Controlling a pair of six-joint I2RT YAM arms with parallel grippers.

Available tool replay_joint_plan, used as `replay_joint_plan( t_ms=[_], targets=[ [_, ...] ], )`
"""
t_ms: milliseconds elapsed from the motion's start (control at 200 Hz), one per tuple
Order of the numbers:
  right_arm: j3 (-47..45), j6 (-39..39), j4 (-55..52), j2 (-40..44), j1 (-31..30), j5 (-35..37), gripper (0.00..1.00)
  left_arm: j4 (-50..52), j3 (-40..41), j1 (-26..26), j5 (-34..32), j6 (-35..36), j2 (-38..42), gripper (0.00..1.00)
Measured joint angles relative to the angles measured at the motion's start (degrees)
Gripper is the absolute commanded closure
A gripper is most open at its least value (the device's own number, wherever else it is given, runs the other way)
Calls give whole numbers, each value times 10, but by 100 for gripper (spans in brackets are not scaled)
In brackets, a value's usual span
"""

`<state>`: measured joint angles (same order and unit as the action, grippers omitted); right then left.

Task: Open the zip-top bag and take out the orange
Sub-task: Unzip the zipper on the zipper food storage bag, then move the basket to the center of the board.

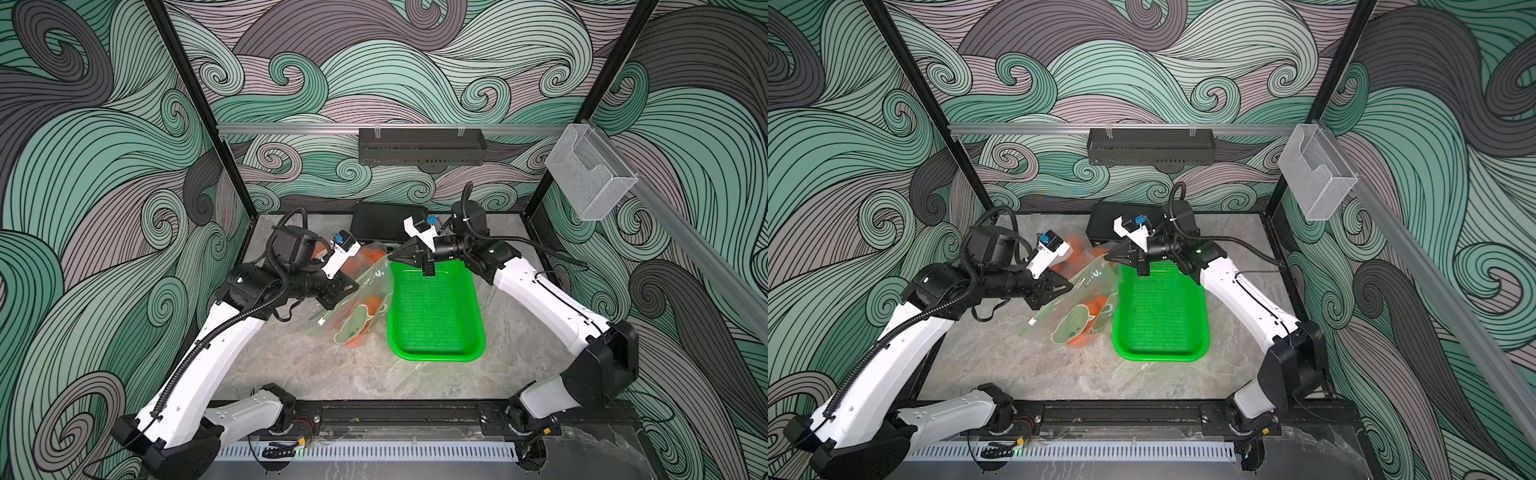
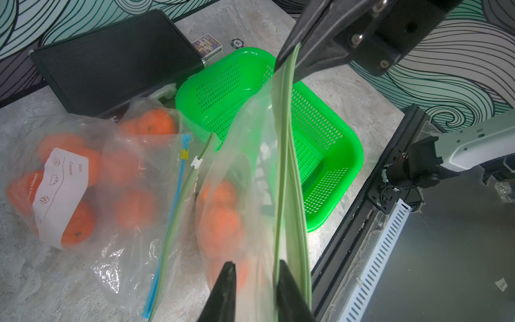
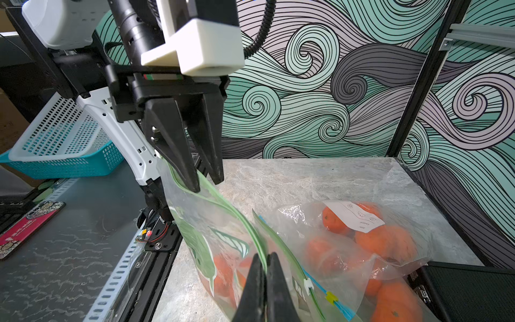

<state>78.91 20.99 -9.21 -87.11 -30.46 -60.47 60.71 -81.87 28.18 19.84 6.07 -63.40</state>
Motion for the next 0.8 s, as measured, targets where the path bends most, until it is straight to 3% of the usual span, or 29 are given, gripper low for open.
replay_joint_plan(
  t_ms=[50,140,195,300,540,706,801],
  targets=[
    [0,0,0,0,-1,0,95,0,5,0,-2,0,0,100],
    [0,-9,1,0,-2,2,58,-4,9,0,-7,-3,0,100],
    [-1,-21,3,1,-2,13,42,-9,10,0,-17,-11,3,100],
    [-1,-78,4,9,-2,82,27,-14,7,0,-72,-36,12,100],
    [-66,-256,-54,91,16,370,25,68,-97,0,-257,-105,4,100],
    [-135,-296,-135,116,40,544,23,112,-111,0,-299,-133,16,100],
    [-178,-309,-170,123,68,608,23,129,-107,0,-300,-144,24,100]
  ],
)
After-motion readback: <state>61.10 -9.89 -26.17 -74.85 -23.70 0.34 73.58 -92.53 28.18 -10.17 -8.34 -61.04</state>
